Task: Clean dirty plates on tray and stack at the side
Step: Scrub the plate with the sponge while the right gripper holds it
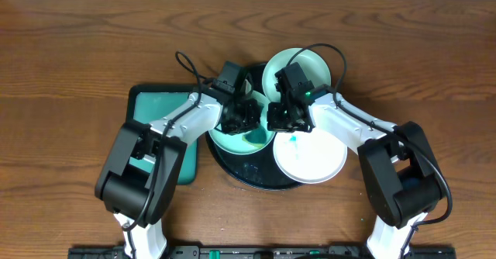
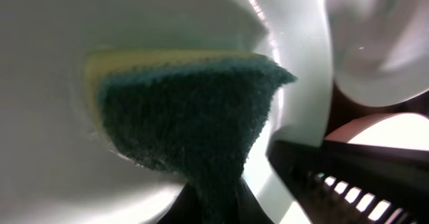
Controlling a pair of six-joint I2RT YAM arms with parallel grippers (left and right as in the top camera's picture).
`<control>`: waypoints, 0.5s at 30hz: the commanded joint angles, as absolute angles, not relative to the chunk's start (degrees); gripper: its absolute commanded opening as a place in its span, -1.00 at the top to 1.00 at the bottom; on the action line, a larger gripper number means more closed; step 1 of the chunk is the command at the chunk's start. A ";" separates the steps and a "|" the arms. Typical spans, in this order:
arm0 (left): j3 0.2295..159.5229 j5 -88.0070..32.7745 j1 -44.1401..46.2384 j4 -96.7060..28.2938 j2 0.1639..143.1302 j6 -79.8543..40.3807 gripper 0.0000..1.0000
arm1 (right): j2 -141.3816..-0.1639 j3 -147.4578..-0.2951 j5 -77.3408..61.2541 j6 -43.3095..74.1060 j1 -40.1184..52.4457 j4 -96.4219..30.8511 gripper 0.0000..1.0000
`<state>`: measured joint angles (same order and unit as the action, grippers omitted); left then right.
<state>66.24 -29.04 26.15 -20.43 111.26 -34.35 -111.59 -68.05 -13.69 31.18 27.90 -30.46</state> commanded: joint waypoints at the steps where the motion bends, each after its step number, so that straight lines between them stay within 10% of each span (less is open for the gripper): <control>1: 65.78 -32.93 28.01 -16.91 114.89 -35.68 0.86 | -113.60 -66.26 -13.58 30.44 28.62 -31.75 0.97; 15: 66.04 -1.04 20.71 -21.02 116.68 -27.22 0.86 | -113.60 -66.26 -13.52 30.39 28.60 -33.91 0.97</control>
